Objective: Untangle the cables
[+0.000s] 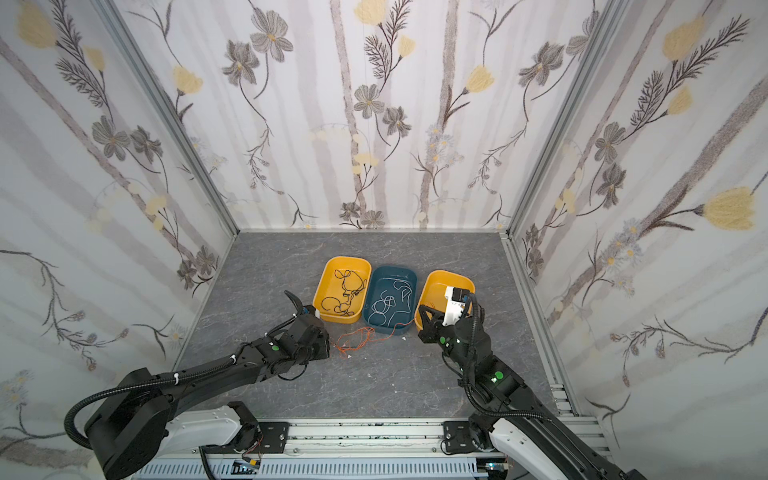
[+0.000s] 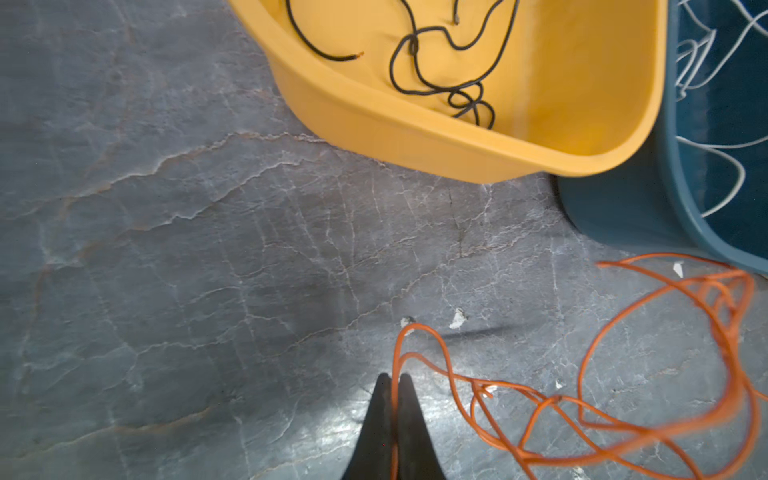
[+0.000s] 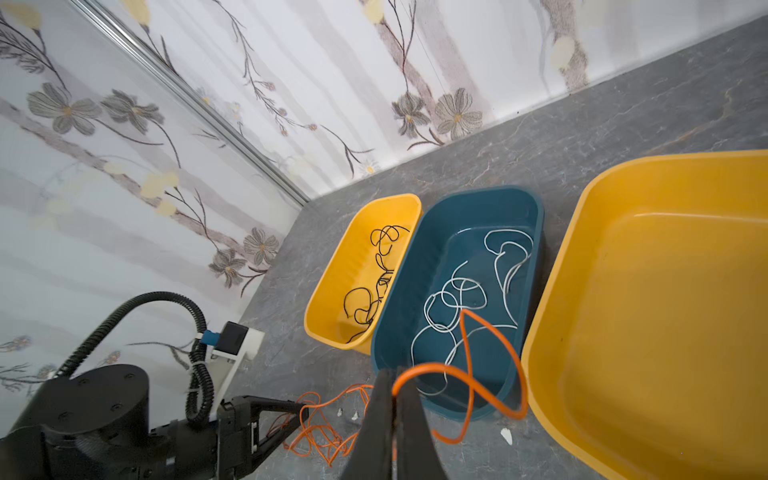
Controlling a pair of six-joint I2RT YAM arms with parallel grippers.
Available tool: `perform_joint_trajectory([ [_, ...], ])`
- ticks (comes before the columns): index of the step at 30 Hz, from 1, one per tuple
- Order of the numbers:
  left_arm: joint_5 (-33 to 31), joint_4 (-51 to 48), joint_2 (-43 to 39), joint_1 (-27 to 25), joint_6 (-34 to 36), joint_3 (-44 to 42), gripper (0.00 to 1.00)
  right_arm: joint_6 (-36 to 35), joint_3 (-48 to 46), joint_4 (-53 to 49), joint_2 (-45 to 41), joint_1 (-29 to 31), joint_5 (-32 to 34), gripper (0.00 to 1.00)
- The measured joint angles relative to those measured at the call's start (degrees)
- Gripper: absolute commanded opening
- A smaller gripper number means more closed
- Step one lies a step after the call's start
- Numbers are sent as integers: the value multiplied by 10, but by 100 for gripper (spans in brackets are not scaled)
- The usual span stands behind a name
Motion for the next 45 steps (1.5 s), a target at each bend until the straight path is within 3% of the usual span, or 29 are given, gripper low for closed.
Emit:
perform_joint_trajectory([
  [14, -18, -45, 35, 8, 12, 18, 0, -43, 93, -80, -56, -140, -4, 0],
  [27, -27, -63, 49, 14, 13, 23, 0, -73, 147, -103, -48, -303, -8, 0],
  [40, -31, -68, 30, 25, 9, 4, 0, -92, 200, -118, -28, -443, -52, 0],
  [45, -34, -78, 28, 31, 2, 3, 9, -92, 198, -115, -9, -464, -88, 0],
])
